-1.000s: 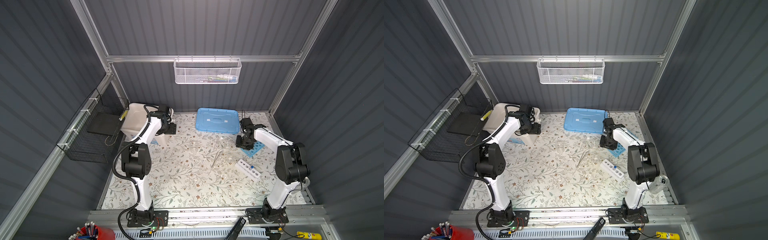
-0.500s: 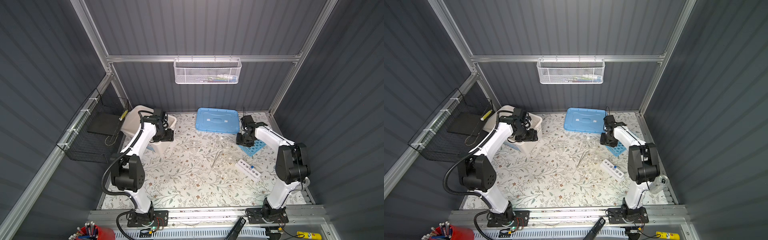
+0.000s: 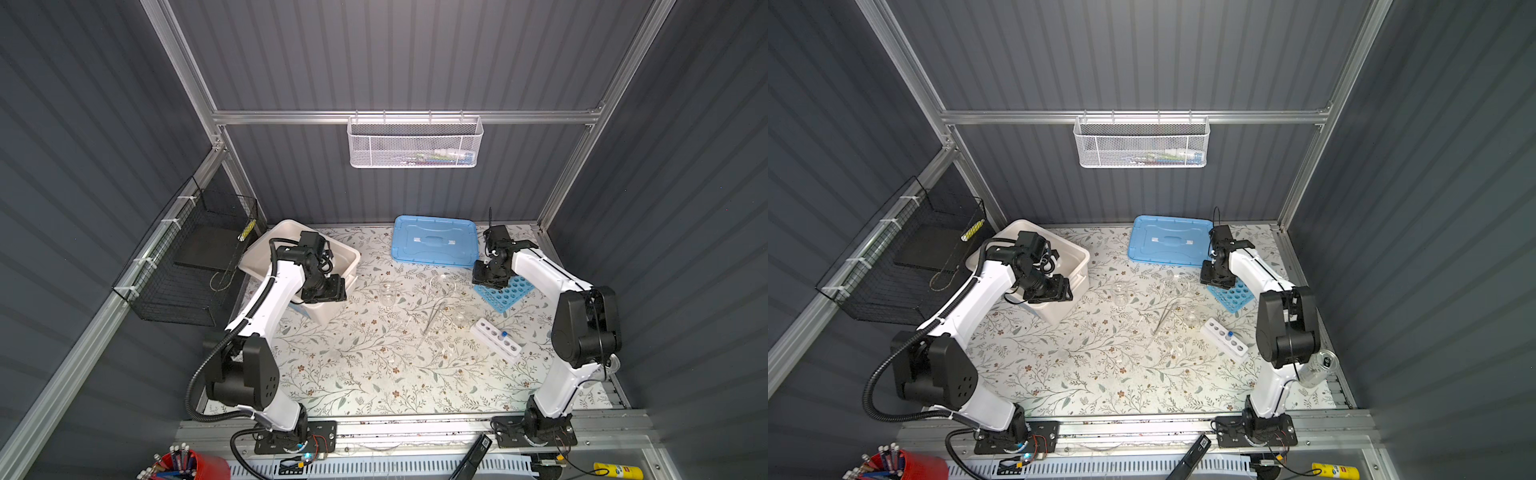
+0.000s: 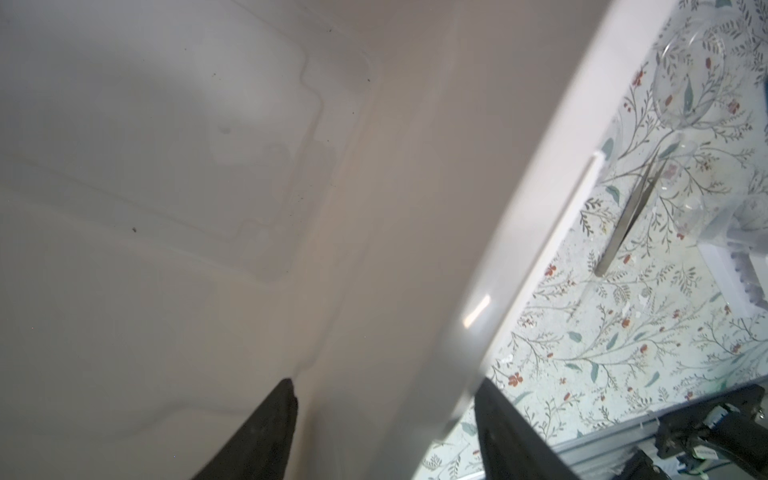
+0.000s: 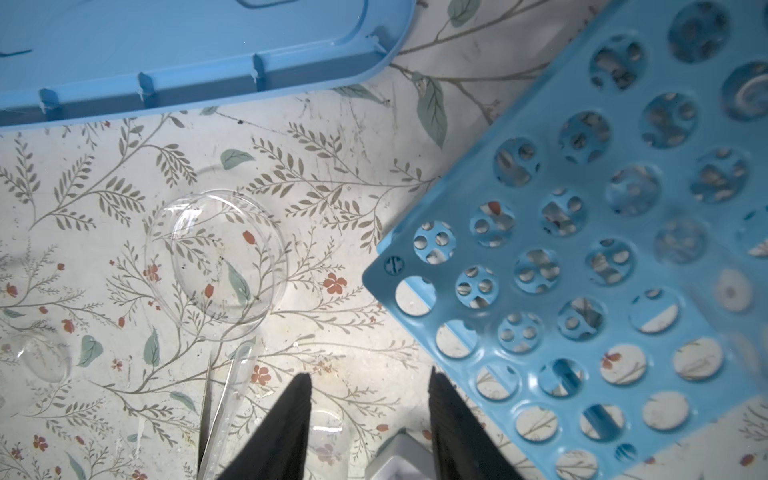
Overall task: Organize the chemistry lab equipment
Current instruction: 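Drag the white bin toward the table center with the left gripper while the right hovers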
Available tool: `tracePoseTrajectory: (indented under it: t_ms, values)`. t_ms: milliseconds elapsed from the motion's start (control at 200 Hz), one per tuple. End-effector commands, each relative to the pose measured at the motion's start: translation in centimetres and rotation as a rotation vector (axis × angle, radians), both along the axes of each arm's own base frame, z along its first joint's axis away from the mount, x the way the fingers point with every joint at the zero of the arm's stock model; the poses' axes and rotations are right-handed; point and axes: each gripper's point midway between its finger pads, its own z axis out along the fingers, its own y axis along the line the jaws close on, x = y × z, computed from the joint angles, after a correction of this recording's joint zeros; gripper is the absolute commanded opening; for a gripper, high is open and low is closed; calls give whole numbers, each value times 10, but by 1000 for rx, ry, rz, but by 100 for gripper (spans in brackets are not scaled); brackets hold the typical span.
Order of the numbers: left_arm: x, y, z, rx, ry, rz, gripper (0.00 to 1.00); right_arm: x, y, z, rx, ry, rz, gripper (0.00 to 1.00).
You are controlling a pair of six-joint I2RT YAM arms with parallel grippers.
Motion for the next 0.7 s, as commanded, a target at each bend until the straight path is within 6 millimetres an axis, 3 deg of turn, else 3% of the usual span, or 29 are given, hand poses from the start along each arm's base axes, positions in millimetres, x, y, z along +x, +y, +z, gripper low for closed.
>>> tracePoseTrajectory:
  t_ms: [0,255,460,695]
  values:
    - [-32,-5,-1,-51,88,1,66,1,1,10,15,-3,12,49]
    - [-67,-13,5,-64,121,-32,64,-3,6,25,45,-27,24,51]
    - [-97,-27,8,-59,129,-51,63,-17,17,34,81,-37,48,52]
    - [-123,-20,8,-63,128,-23,62,-34,55,32,89,-12,132,51]
